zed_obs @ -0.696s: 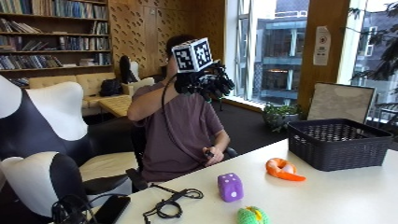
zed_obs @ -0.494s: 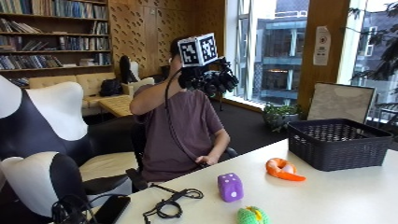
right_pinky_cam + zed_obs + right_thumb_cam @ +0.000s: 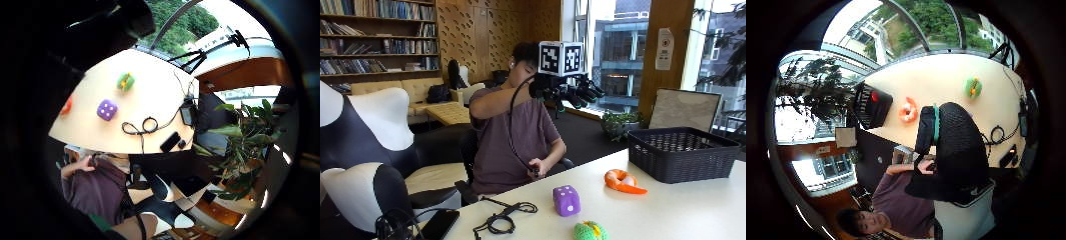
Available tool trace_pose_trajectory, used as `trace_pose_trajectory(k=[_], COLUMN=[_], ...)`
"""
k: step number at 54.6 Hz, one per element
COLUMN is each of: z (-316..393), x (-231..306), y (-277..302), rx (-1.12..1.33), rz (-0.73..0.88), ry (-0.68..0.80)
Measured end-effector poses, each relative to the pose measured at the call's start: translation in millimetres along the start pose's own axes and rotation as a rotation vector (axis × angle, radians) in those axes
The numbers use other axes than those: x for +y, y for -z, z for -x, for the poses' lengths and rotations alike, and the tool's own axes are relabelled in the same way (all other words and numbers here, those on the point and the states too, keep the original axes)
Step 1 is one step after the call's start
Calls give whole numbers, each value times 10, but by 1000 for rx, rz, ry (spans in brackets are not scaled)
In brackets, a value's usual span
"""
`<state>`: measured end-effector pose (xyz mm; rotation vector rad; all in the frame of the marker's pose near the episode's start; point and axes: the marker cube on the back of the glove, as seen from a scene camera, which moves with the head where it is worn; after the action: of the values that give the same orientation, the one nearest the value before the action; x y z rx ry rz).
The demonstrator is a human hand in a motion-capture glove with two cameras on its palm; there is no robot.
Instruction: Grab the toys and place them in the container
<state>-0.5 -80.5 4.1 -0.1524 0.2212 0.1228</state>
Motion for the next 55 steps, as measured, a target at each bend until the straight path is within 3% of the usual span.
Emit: trace_pose_trajectory(k=[17,39,55], z=[-465,-793,-802], x=[-1097,-1492,-1606], y=[-1183,-2631,-2919], rx=[-12,41,-61], rz=[177,293,122], ry=[-145,-243,-201])
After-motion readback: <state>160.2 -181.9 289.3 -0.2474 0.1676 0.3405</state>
